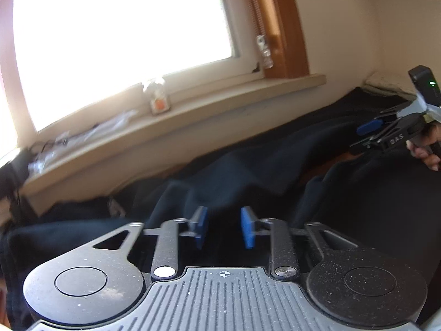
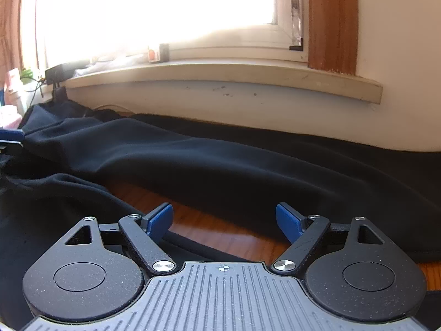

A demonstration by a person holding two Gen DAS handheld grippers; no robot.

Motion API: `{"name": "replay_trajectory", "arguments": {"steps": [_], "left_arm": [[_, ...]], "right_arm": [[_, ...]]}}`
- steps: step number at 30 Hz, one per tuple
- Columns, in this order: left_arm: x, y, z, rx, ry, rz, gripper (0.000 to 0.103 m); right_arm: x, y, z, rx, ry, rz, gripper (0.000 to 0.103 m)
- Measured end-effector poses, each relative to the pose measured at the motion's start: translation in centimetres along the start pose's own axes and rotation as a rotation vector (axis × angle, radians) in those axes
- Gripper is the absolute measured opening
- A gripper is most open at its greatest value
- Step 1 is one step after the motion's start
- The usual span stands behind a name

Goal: Fold clothes

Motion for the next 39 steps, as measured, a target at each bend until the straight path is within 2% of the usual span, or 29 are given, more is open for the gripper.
{"name": "replay_trajectory", "arguments": {"steps": [2,4,7,9,12,14,15,17,19,23,24,25,27,28,30,33,36,39], "left_arm": [[0.4,1.2,0.7,-0.029,-0.009,0.058,0.043],[0.5,2.3,1.9,-0.056,-0.028,0.121,0.050],[-0.2,3.5,4.2,-0.076,-0.077,0.194,0.050],[-0.8,4.1,5.5,-0.073,-0.098,0.254,0.050],[-0.8,4.5,6.8,-0.027,-0.099,0.365,0.047],[-0.1,4.8,7.1,0.001,-0.066,0.455,0.028],[0.1,4.9,7.3,-0.024,-0.077,0.473,0.004],[0.6,4.9,7.6,-0.085,-0.101,0.466,0.002],[2.0,3.7,7.8,-0.084,-0.081,0.443,0.003],[6.7,-2.2,8.5,-0.026,0.025,0.173,0.003],[7.1,-3.2,9.1,-0.007,0.030,0.126,0.004],[6.9,-3.8,9.9,0.003,0.007,0.102,0.009],[5.7,-4.0,11.6,0.003,-0.060,0.093,0.020],[5.0,-4.0,12.0,0.006,-0.073,0.096,0.028],[4.2,-4.0,11.9,0.025,-0.064,0.103,0.033],[3.7,-4.3,10.7,0.051,-0.025,0.099,0.033],[3.5,-3.3,8.0,0.050,0.020,0.129,0.023],[2.6,-2.8,5.7,0.038,0.018,0.151,0.023]], "right_arm": [[0.0,0.0,0.1,0.000,-0.004,-0.001,0.081],[0.0,0.0,0.2,0.002,-0.010,-0.003,0.081],[-0.1,0.0,0.5,0.002,-0.019,-0.007,0.081],[0.0,0.0,0.6,-0.004,-0.016,-0.010,0.081],[-0.1,-0.1,0.7,-0.007,-0.018,-0.018,0.081],[-0.1,-0.2,0.8,-0.001,-0.023,-0.018,0.082],[-0.2,-0.2,0.9,0.001,-0.026,-0.018,0.082],[-0.2,-0.2,0.8,0.001,-0.023,-0.018,0.082],[-0.1,-0.2,0.7,-0.001,-0.017,-0.019,0.082],[-0.1,-0.2,0.5,-0.002,-0.006,-0.019,0.082],[-0.1,-0.2,0.5,0.000,-0.005,-0.017,0.082],[-0.1,-0.2,0.5,0.002,-0.006,-0.014,0.082],[-0.1,-0.1,0.5,0.001,-0.006,-0.009,0.082],[0.0,0.0,0.4,-0.001,-0.002,-0.008,0.082],[0.1,0.1,0.3,-0.007,0.014,-0.003,0.082],[0.4,0.5,-0.1,-0.015,0.039,0.018,0.082],[0.5,0.9,-0.1,-0.013,0.047,0.041,0.082],[0.6,1.2,-0.1,-0.016,0.048,0.054,0.082]]}}
Point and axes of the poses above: each gripper's, at about its wrist camera, not at the fingertips, and z roughly the way its jaws point, y to its right, x to its top, the point moved 9 cm from there along z, roughly the way its jaws point, and after that the axes turned 8 degrees about y, right-handed, at the moved point
